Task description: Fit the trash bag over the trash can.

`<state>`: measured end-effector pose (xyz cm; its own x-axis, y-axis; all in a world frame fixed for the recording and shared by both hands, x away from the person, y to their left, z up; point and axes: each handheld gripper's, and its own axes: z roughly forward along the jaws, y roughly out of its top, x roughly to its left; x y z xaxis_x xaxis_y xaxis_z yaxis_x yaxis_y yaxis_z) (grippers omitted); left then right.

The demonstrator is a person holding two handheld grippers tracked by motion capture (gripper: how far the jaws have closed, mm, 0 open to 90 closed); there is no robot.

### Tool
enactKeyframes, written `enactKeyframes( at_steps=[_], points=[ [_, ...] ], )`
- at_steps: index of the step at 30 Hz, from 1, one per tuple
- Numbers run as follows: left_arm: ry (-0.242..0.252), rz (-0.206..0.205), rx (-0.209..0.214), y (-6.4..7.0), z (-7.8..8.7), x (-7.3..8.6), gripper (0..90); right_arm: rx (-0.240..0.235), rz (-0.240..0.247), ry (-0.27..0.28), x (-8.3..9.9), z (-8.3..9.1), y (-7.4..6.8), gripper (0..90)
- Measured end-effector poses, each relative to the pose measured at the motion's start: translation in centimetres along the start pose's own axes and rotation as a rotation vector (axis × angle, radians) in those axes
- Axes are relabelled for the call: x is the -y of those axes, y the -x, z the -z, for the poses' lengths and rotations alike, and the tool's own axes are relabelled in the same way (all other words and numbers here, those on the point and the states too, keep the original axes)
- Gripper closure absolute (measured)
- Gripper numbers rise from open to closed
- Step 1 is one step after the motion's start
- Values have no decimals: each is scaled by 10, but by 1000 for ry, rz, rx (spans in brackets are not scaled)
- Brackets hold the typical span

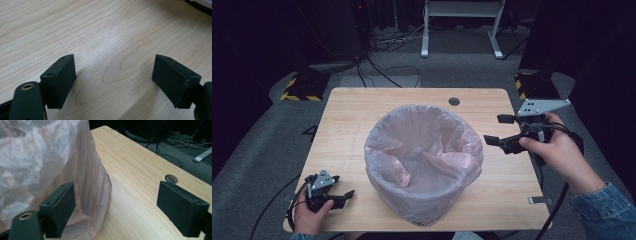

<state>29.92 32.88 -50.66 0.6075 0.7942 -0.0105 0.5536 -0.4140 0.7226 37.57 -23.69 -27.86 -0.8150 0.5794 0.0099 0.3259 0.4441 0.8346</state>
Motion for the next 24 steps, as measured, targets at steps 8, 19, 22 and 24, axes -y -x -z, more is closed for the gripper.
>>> enactKeyframes(
  at_steps=[8,19,22,24],
  points=[
    [0,1,-1,0,0,0,192,13,-19,-17,23,-8,6,153],
    [0,1,0,0,0,0,192,20,-71,-32,57,-20,13,152],
    [0,1,0,0,0,0,192,23,-93,-38,68,-24,16,151],
    [0,1,0,0,0,0,192,28,-102,-42,75,-27,18,151]
  ],
)
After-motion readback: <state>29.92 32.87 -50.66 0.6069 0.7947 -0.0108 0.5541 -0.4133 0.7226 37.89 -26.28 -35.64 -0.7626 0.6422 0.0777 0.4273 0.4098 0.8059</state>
